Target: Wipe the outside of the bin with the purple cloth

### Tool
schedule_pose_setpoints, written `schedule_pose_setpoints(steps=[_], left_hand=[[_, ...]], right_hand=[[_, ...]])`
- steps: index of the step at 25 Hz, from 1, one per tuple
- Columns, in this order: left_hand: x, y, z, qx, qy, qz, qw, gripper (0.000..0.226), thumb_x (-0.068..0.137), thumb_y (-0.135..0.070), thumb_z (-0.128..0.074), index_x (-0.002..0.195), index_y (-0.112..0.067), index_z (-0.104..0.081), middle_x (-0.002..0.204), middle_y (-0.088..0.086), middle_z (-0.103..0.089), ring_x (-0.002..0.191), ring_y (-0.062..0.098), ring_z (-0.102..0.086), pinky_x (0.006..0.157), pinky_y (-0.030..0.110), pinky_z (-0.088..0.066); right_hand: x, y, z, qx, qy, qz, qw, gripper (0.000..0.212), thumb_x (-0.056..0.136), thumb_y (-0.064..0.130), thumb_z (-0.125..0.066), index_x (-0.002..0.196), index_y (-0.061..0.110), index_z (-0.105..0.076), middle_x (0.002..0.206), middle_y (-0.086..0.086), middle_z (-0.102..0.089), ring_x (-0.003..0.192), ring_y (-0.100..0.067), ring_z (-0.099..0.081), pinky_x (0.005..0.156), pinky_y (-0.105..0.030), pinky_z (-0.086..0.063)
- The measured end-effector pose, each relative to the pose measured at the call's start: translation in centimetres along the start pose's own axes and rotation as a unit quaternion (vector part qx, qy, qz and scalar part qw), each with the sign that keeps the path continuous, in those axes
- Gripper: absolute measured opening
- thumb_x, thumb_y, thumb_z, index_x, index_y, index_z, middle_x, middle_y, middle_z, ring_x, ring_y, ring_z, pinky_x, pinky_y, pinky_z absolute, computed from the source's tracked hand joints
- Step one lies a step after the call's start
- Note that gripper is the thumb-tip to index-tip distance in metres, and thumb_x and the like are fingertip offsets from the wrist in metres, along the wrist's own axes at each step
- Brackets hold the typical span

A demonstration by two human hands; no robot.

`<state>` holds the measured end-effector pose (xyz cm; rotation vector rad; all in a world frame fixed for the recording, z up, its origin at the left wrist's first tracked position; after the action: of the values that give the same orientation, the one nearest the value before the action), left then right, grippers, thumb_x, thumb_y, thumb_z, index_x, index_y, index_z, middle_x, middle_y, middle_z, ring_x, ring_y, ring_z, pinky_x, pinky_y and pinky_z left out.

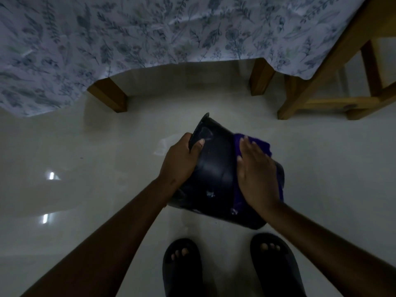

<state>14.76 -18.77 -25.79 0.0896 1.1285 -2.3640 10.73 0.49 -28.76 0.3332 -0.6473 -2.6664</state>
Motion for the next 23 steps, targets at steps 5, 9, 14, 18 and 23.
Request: schedule_pose_setpoints(steps=[5, 9, 14, 18, 23], left_hand=[[-0.1, 0.6, -0.6, 0.006, 0.003, 0.004, 1.000, 0.029, 0.096, -0.042, -0.044, 0.100, -0.016, -0.056, 0.087, 0.002, -0.067, 0.077, 0.019, -0.064, 0.068, 0.032, -0.053], [-1.0, 0.1, -0.1, -0.082, 0.059, 0.015, 0.995, 0.018, 0.097, -0.037, -0.046, 0.108, -0.026, -0.056, 0.089, -0.016, -0.063, 0.080, -0.001, -0.061, 0.061, 0.004, -0.044], [-5.8, 4.3, 0.3, -0.022, 0.021, 0.026, 0.999, 0.023, 0.096, -0.040, -0.045, 0.103, -0.024, -0.059, 0.088, -0.006, -0.068, 0.074, 0.001, -0.063, 0.058, 0.005, -0.044], [-1.7, 0.5, 0.1, 0.033, 0.011, -0.029, 0.999, 0.025, 0.097, -0.042, -0.043, 0.086, -0.021, -0.052, 0.071, -0.010, -0.058, 0.065, 0.000, -0.056, 0.057, 0.009, -0.042], [-1.2, 0.0, -0.4, 0.025, 0.025, -0.049, 0.998, 0.027, 0.098, -0.039, -0.040, 0.088, -0.017, -0.052, 0.072, -0.011, -0.056, 0.064, -0.003, -0.053, 0.056, 0.006, -0.038]], right_hand=[[-5.1, 4.3, -3.1, -0.091, 0.029, 0.148, 0.984, 0.059, 0.094, 0.025, -0.036, 0.150, 0.022, -0.019, 0.160, 0.002, -0.018, 0.147, -0.020, -0.013, 0.114, -0.050, -0.023], [1.5, 2.9, -0.8, -0.012, 0.014, 0.048, 0.999, 0.050, 0.100, 0.025, -0.032, 0.148, 0.016, -0.024, 0.157, -0.003, -0.028, 0.144, -0.020, -0.025, 0.114, -0.048, -0.027], [2.4, -0.1, -0.1, 0.062, 0.016, 0.027, 0.998, 0.048, 0.099, 0.022, -0.037, 0.145, 0.011, -0.033, 0.151, -0.006, -0.038, 0.138, -0.022, -0.038, 0.113, -0.041, -0.030], [-5.5, 2.9, -1.6, -0.077, -0.012, 0.090, 0.993, 0.056, 0.094, 0.023, -0.039, 0.148, 0.016, -0.025, 0.158, -0.002, -0.025, 0.145, -0.024, -0.021, 0.112, -0.049, -0.025], [1.7, 2.7, 0.1, -0.022, -0.007, 0.050, 0.998, 0.052, 0.098, 0.028, -0.028, 0.148, 0.013, -0.023, 0.157, -0.006, -0.026, 0.143, -0.024, -0.028, 0.114, -0.045, -0.028]])
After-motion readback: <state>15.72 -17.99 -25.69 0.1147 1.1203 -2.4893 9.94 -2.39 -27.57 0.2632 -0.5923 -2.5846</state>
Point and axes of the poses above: each hand's wrist, its own x-axis towards the middle knuckle, its own z-axis out of the back of the hand, y = z × x, the point moved 7 cm from there along x, towards the middle knuckle
